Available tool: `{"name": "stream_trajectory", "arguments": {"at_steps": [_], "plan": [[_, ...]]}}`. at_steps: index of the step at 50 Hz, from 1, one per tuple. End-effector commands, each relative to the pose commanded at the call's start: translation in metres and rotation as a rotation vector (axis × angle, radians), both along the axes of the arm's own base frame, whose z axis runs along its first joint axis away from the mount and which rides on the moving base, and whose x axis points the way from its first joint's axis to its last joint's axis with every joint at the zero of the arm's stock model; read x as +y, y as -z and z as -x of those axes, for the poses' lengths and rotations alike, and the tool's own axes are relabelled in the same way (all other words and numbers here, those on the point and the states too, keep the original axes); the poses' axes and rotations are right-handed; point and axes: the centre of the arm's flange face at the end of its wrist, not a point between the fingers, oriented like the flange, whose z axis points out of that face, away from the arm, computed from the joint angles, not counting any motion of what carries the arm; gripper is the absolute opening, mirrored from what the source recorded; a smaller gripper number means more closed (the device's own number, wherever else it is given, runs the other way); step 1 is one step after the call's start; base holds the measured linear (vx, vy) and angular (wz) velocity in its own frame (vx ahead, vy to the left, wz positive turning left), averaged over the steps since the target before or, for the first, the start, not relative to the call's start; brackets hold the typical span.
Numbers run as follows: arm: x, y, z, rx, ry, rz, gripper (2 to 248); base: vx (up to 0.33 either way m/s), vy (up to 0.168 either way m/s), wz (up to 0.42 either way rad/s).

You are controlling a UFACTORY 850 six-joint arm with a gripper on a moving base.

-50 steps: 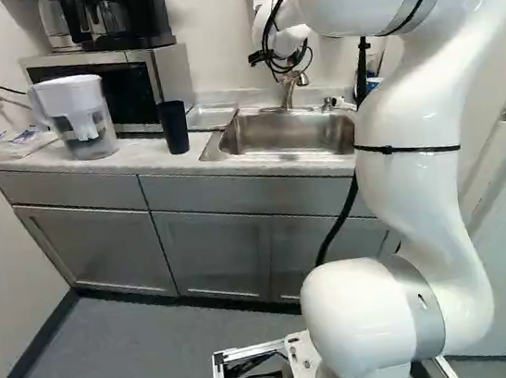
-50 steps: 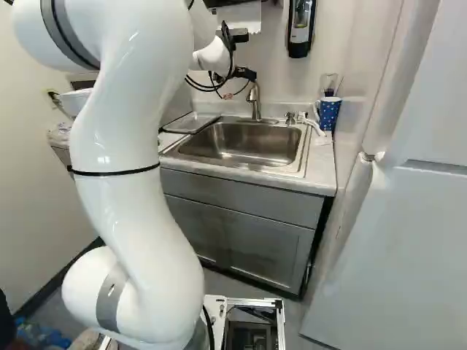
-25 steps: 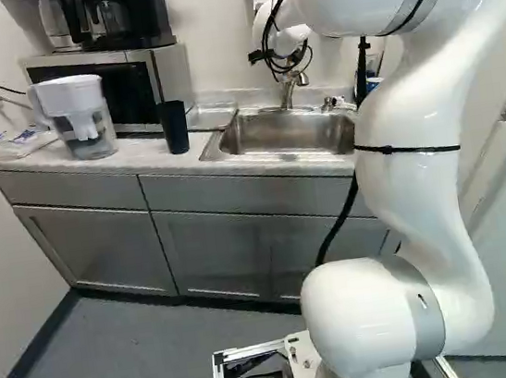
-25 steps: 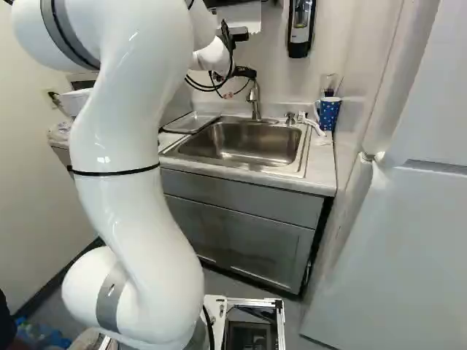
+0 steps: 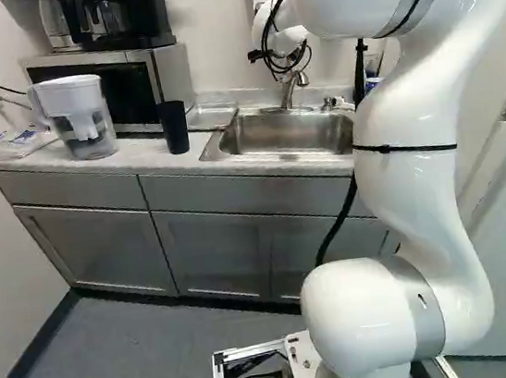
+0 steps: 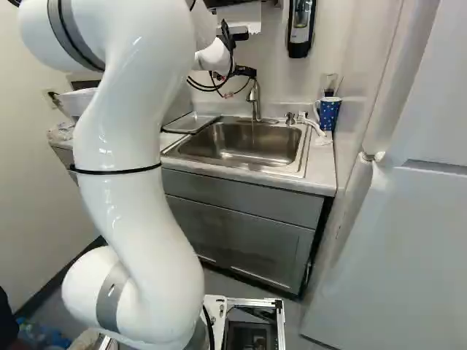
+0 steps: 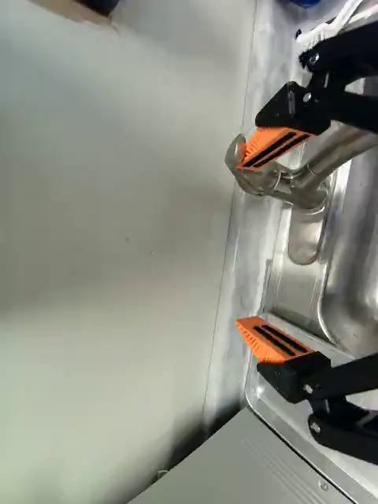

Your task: Rinse the cup and place it in the tray

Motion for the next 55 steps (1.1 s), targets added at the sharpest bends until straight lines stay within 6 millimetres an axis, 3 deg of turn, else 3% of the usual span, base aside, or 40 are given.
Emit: {"name": "stream_trajectory", "arguments": {"at_steps": [55], "plan": [[-0.0001,-0.0012,-0.002,-0.017,0.0,0.002,247,0.0,0.0,0.0]]}}
